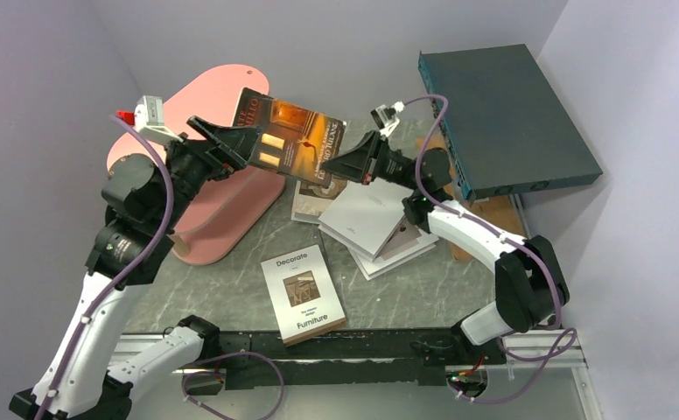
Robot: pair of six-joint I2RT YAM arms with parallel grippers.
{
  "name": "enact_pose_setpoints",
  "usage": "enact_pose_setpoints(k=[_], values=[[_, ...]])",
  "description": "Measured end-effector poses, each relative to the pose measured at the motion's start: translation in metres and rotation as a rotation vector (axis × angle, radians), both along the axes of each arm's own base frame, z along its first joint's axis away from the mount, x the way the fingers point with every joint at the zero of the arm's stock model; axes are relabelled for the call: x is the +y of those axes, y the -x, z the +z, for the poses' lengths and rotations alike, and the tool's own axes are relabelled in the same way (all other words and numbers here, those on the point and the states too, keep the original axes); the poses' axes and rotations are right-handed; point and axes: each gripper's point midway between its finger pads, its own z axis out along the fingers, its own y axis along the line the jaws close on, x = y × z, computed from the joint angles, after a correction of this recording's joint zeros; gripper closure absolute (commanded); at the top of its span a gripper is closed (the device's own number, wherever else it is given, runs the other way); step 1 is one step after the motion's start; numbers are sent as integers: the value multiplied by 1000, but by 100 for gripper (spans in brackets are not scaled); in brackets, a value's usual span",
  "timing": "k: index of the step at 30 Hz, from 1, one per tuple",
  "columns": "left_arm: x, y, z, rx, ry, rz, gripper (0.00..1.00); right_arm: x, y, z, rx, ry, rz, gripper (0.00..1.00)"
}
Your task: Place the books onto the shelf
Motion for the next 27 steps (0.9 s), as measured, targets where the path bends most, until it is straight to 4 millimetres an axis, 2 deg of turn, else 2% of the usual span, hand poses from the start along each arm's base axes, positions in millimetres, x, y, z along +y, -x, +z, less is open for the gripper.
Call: enact_pose_setpoints(k=[3, 5, 7, 9, 15, 21, 23, 25, 27], values=[[11, 2, 4, 2, -85, 19, 8, -7, 1, 15, -77, 35, 41, 100], [21, 3, 15, -6, -141, 31, 8, -11, 2, 22, -135, 73, 62, 100], [27, 6, 27, -25, -190, 32, 8, -12, 7, 23, -173, 108, 80, 100], [30, 10, 31, -30, -227, 18, 7, -13, 14, 20, -202, 140, 109, 100], [21, 15, 20, 12, -309, -122, 11, -16, 27, 10, -240, 192, 189, 100], [4, 4, -18, 110, -315, -284, 18, -20, 28, 12, -249, 184, 205, 100], [-2, 3, -30, 140, -310, -333, 29, -20, 27, 13, -248, 176, 209, 100], [-5, 3, -37, 161, -303, -366, 51, -19, 26, 12, -241, 170, 216, 100], [-8, 4, -40, 164, -294, -390, 93, -18, 24, 9, -230, 170, 229, 100]])
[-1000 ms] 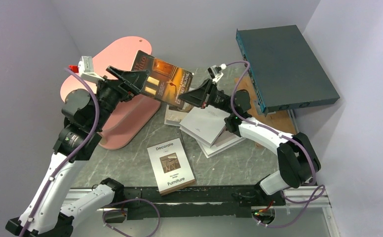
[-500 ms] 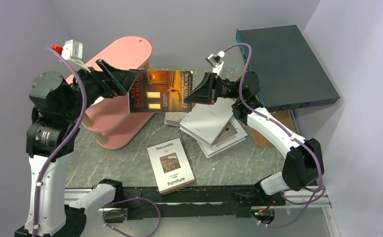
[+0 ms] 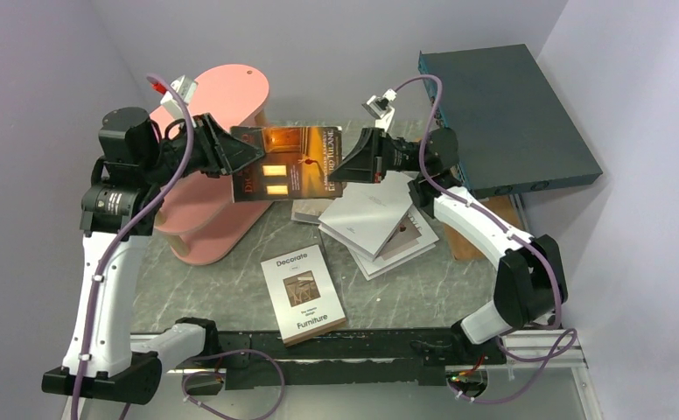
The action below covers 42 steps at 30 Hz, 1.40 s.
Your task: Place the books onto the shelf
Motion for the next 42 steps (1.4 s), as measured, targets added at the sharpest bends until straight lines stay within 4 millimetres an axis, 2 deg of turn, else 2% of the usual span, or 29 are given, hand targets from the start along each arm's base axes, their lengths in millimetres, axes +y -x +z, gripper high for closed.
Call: enact_pose_setpoints(k=[1, 3, 6, 7, 10, 13, 18, 21, 24, 26, 32, 37, 40, 41, 42], values=[[-2, 1, 0, 3, 9, -15, 100, 1, -1, -2, 9, 4, 6, 100], [-5, 3, 2, -1, 22, -34, 100, 2, -4, -7, 30, 13, 11, 97], [-2, 2, 1, 3, 40, -25, 100, 5, -8, -12, 51, 23, 4, 11], [0, 2, 0, 9, 45, -17, 100, 6, -10, -12, 61, 26, -3, 2], [16, -6, -8, 53, 70, 71, 100, 5, -22, -10, 58, 29, -81, 0], [41, -17, -6, 67, 106, 203, 100, -1, -35, -9, 61, 54, -216, 0], [85, -23, 18, -5, 195, 454, 100, -18, -42, 7, -9, 93, -414, 0], [100, -17, 33, -59, 234, 555, 100, -26, -39, 17, -63, 97, -474, 0], [117, -18, 45, -89, 254, 647, 100, -30, -37, 19, -80, 98, -492, 0], [134, -25, 49, -104, 263, 731, 100, -30, -37, 14, -75, 104, -493, 0], [173, -55, 30, -48, 247, 880, 100, -30, -40, -12, -22, 146, -501, 0], [194, -83, 3, 29, 251, 905, 100, -30, -40, -17, -9, 157, -502, 0], [201, -90, -6, 59, 266, 897, 100, -30, -40, -18, -7, 159, -502, 0], [203, -92, -7, 65, 269, 893, 98, -30, -40, -19, -5, 160, -502, 0], [205, -93, -9, 72, 270, 889, 89, -30, -41, -20, -4, 161, -501, 0]])
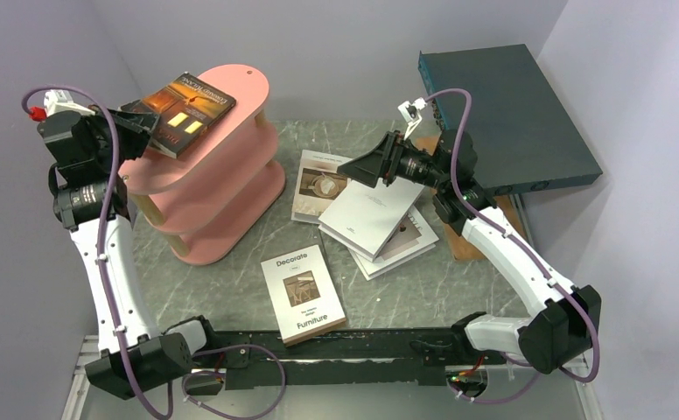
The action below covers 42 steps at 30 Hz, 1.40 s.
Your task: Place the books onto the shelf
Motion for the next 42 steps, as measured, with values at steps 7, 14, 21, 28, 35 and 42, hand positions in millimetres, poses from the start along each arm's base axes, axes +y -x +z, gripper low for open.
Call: enact_pose_setpoints(k=[7, 14, 21, 28, 35, 42], values=[[7, -1, -12, 54, 3, -20, 19, 0, 0, -5, 9, 2, 0, 0], [7, 14, 8, 69, -63, -24, 6, 0, 0, -5, 15, -6, 1, 0], [30, 39, 29, 105, -221, 117, 8, 1, 0, -9, 27, -6, 2, 0], [51, 46, 37, 160, -363, 200, 16, 1, -1, -10, 30, -8, 2, 0], [24, -16, 30, 187, -518, 18, 16, 5, -1, -13, 43, -5, 12, 0], [37, -60, 5, 260, -593, 18, 14, 17, 12, -15, 43, 0, 54, 0]])
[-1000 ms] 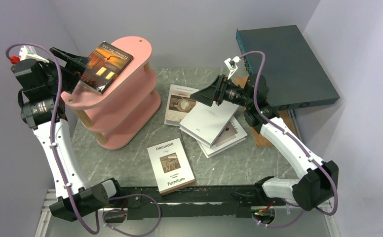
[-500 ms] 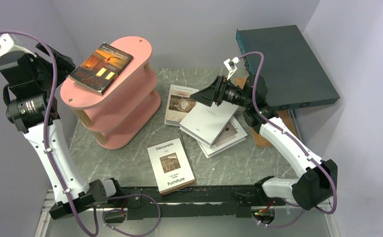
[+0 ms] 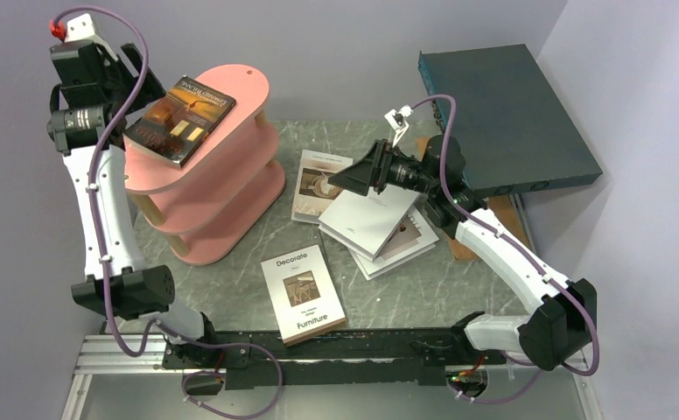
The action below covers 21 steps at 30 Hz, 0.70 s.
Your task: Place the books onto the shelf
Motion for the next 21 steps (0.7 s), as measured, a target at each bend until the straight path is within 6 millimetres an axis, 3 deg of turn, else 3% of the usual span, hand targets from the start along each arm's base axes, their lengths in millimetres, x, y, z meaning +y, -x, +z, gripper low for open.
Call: enact_pose_setpoints(k=[5, 8, 13, 17, 21], values=[[10, -30, 23, -54, -34, 4, 15, 5, 6, -2, 10, 6, 20, 0], [5, -48, 24, -64, -23, -45, 16, 6, 8, -3, 13, 8, 24, 0], [-12, -69, -12, 12, 43, -159, 19, 8, 9, -4, 17, 11, 26, 0], [-27, -74, -45, 80, 114, -238, 20, 8, 10, -8, 18, 19, 25, 0], [-36, -77, -47, 55, 147, -291, 20, 8, 10, -12, 25, 26, 25, 0]])
